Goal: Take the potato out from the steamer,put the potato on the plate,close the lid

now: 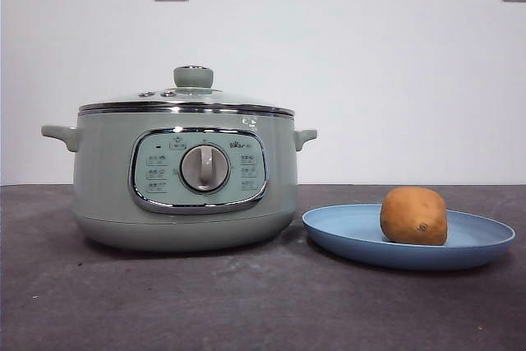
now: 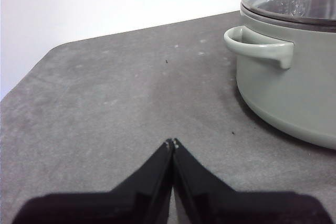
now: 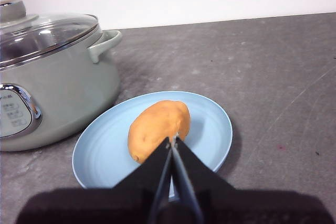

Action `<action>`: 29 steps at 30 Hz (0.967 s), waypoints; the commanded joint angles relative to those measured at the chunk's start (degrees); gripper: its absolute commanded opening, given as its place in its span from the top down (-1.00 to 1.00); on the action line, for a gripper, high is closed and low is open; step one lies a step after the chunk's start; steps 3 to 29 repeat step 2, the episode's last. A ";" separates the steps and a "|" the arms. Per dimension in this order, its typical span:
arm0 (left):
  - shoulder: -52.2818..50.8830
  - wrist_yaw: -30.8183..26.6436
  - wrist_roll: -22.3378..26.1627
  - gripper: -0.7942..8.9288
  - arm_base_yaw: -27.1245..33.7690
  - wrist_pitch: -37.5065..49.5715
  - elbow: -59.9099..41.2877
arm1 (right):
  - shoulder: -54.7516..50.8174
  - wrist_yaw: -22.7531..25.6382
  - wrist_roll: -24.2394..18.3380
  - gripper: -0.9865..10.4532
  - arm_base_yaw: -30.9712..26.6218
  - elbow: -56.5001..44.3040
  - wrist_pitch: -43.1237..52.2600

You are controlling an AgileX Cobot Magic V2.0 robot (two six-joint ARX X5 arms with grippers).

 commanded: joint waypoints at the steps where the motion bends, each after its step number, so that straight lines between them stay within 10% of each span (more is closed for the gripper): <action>1: -0.17 0.00 -0.37 0.84 0.17 -0.15 -0.83 | -0.20 -0.07 0.48 0.83 0.07 -0.83 0.00; 29: -0.17 0.00 -0.37 0.84 0.17 -0.15 -0.83 | -0.20 -0.07 0.48 0.83 0.07 -0.83 0.00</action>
